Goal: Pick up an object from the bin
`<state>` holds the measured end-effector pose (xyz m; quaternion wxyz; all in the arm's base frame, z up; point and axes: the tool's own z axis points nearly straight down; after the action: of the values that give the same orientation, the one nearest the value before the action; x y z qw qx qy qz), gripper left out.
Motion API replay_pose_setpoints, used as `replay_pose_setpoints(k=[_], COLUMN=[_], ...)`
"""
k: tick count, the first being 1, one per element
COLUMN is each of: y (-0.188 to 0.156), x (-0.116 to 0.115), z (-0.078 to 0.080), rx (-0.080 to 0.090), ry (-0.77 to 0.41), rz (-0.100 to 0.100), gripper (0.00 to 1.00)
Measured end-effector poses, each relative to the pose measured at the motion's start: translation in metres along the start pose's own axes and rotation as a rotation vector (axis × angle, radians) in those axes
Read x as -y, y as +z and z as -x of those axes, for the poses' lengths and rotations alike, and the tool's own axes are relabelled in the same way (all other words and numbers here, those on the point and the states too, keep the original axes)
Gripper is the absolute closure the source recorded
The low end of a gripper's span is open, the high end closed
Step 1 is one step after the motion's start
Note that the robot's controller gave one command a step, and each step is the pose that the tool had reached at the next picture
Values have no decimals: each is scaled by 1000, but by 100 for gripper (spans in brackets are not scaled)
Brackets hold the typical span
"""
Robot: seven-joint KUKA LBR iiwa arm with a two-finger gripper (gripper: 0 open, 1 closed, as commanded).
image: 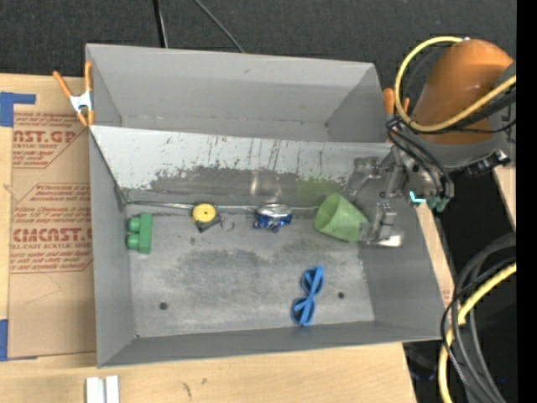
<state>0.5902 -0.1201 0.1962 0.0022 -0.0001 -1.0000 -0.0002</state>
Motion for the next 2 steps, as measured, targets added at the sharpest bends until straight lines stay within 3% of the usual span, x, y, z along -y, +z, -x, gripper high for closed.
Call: replay_pose_setpoints(k=[1,2], y=[103,114], x=[-9,3], z=[8,9], rx=[34,38], ry=[307,455], rz=[1,4], gripper=[0,0])
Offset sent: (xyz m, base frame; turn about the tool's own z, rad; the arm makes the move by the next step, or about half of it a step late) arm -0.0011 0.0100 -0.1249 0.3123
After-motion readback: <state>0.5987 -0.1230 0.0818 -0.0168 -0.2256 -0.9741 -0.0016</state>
